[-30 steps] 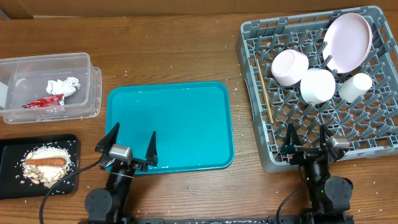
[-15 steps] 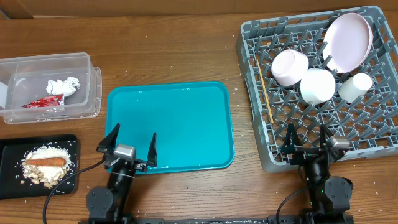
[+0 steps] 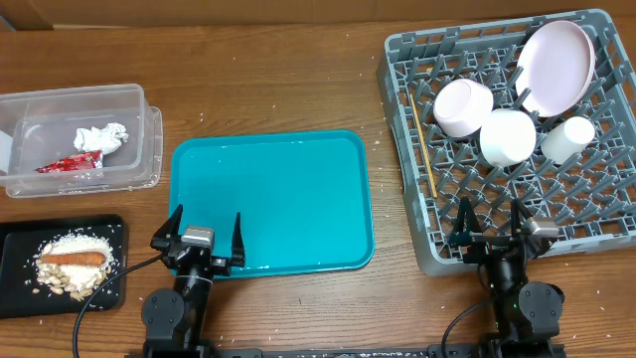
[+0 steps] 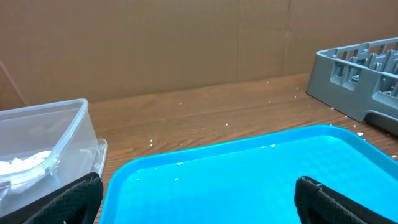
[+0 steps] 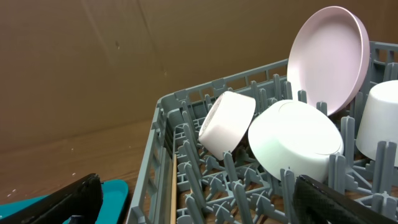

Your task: Sort waste into correct bins and load items into the dishwasher

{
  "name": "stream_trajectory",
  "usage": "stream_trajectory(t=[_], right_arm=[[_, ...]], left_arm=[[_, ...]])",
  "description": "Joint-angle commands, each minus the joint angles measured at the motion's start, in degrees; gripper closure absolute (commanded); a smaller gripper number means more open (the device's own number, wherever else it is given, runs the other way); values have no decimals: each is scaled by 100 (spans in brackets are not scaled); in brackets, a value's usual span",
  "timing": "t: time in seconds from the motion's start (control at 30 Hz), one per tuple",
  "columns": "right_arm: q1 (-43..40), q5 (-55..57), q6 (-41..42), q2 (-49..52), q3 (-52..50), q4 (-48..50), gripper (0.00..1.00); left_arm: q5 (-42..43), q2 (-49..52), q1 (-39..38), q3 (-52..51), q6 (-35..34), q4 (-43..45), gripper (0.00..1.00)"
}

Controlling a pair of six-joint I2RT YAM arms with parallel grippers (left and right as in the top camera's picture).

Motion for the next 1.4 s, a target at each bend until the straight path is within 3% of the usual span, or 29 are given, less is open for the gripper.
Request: stream_trajectory(t=[0.0, 1.37], right_arm=[[-13, 50, -22, -68, -59, 13, 0], [-13, 50, -22, -68, -59, 13, 0]], left_arm=[[-120, -66, -31, -24, 129, -22, 0], [-120, -52, 192, -22, 129, -20, 0]])
